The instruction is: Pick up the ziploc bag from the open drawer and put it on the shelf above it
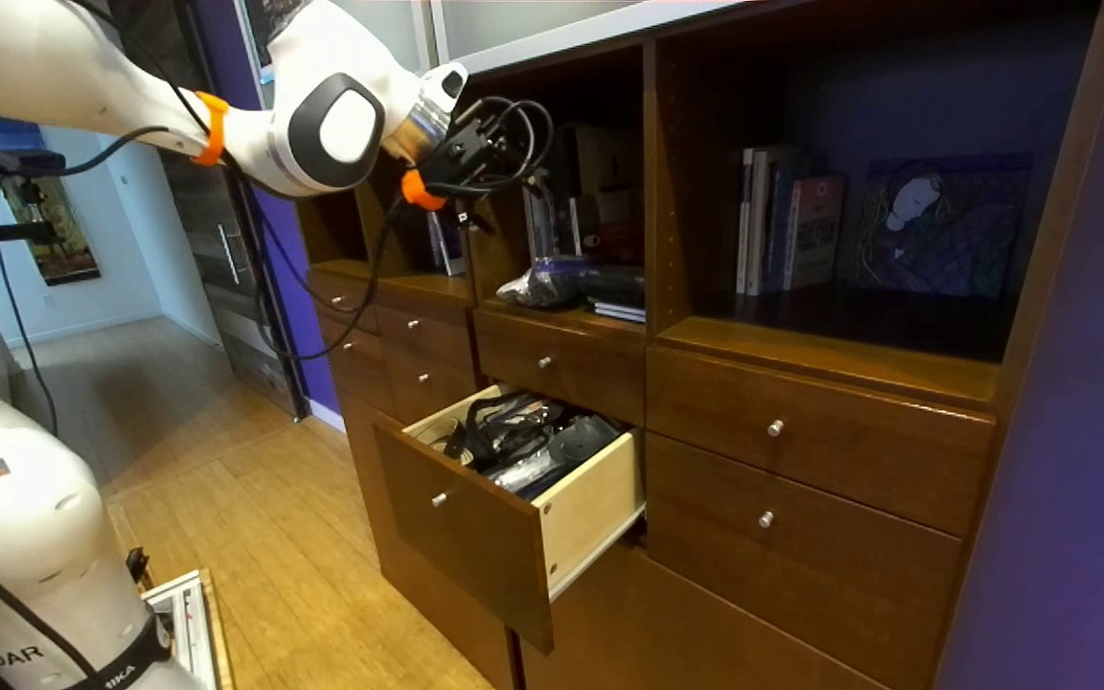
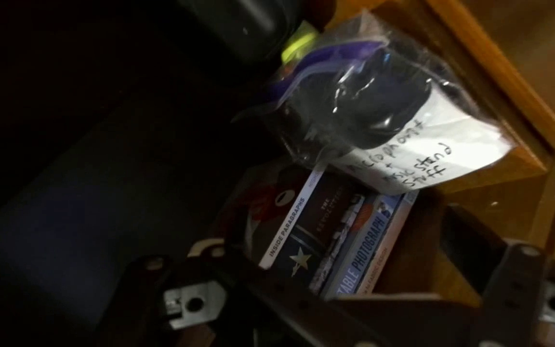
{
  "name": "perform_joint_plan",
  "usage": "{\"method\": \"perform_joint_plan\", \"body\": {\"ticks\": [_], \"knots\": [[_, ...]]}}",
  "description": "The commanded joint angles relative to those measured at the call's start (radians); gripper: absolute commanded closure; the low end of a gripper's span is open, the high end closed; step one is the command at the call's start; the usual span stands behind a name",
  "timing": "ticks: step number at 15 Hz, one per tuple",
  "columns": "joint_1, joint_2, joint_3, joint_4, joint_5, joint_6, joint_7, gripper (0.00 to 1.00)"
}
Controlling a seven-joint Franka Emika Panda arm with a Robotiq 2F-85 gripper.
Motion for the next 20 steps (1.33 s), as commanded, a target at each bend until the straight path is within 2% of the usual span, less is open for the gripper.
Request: {"method": "perform_joint_plan", "body": {"ticks": [1,4,8,12,13,16,17,20], "knots": [[-0.048,-0.116,0.047,-0.031,0.088,-0.203,0.005,0.00],[-0.077,-0.199,0.056,-0.039,0.147,-0.355,0.006,0.00],[-0.130,-0.310,0.067,-0.036,0.168,-0.553,0.021,0.00],[-0.177,-0.406,0.079,-0.027,0.187,-0.760,0.104,0.00],[-0.194,-0.430,0.084,-0.035,0.183,-0.788,0.140,0.00],[-0.179,-0.504,0.045,-0.068,0.210,-0.830,0.152,0.00],[-0.179,-0.435,0.058,-0.022,0.172,-0.809,0.141,0.00],[-0.178,-0.448,0.055,-0.028,0.173,-0.811,0.141,0.00]]}}
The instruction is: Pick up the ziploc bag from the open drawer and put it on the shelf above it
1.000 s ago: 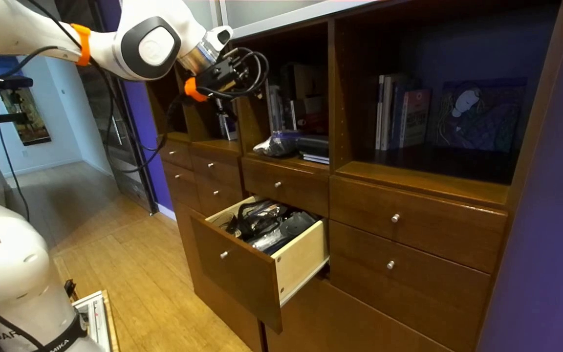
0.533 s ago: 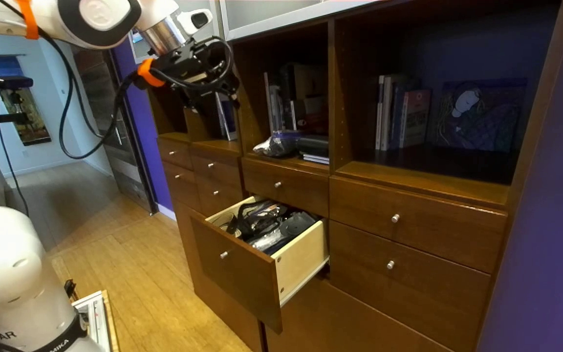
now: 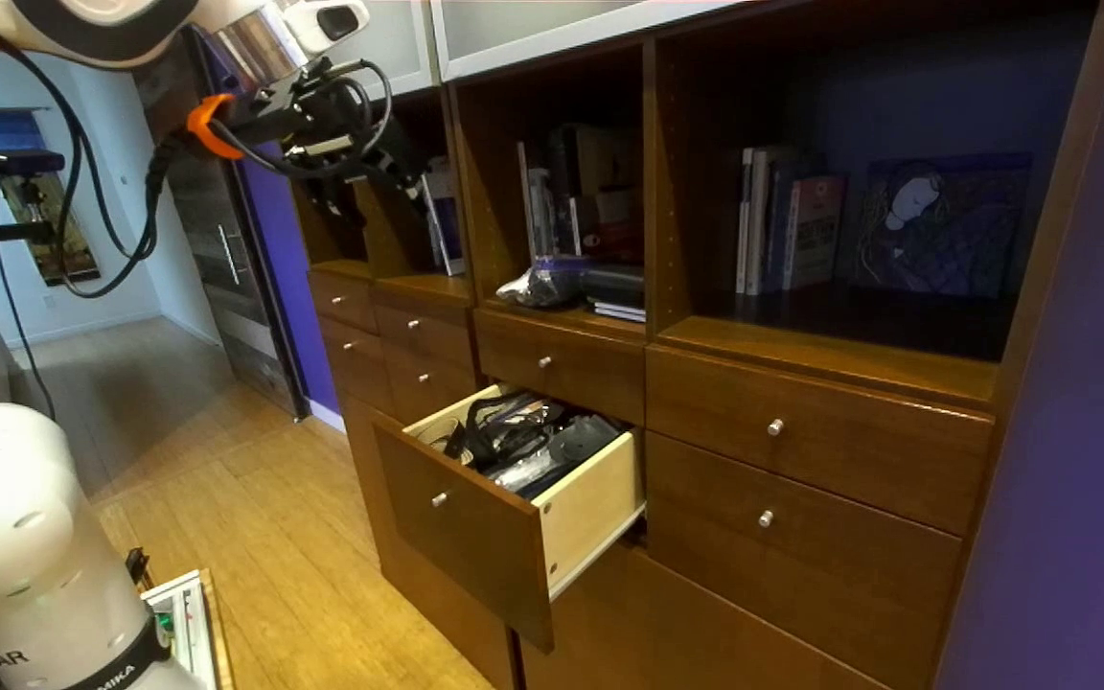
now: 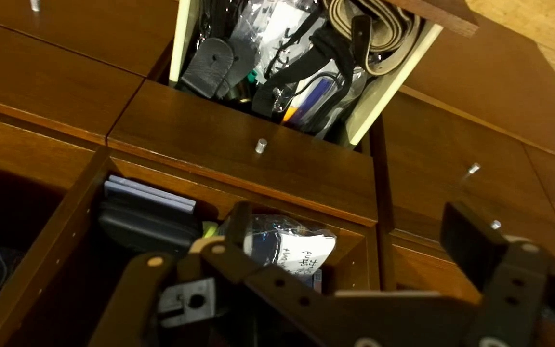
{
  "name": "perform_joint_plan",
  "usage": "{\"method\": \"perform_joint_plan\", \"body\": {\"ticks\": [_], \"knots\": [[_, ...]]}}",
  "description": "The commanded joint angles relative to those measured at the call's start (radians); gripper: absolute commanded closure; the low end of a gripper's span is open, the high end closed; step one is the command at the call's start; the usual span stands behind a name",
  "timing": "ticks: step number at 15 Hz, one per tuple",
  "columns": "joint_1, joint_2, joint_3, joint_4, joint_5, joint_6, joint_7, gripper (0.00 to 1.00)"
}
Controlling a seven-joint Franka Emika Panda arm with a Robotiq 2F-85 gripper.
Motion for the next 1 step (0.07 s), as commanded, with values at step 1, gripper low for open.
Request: {"method": "perform_joint_plan", "body": {"ticks": [1], "knots": [[-0.001,0.007,0.001,0.003,0.001,-0.002,0.000,0.00]]}}
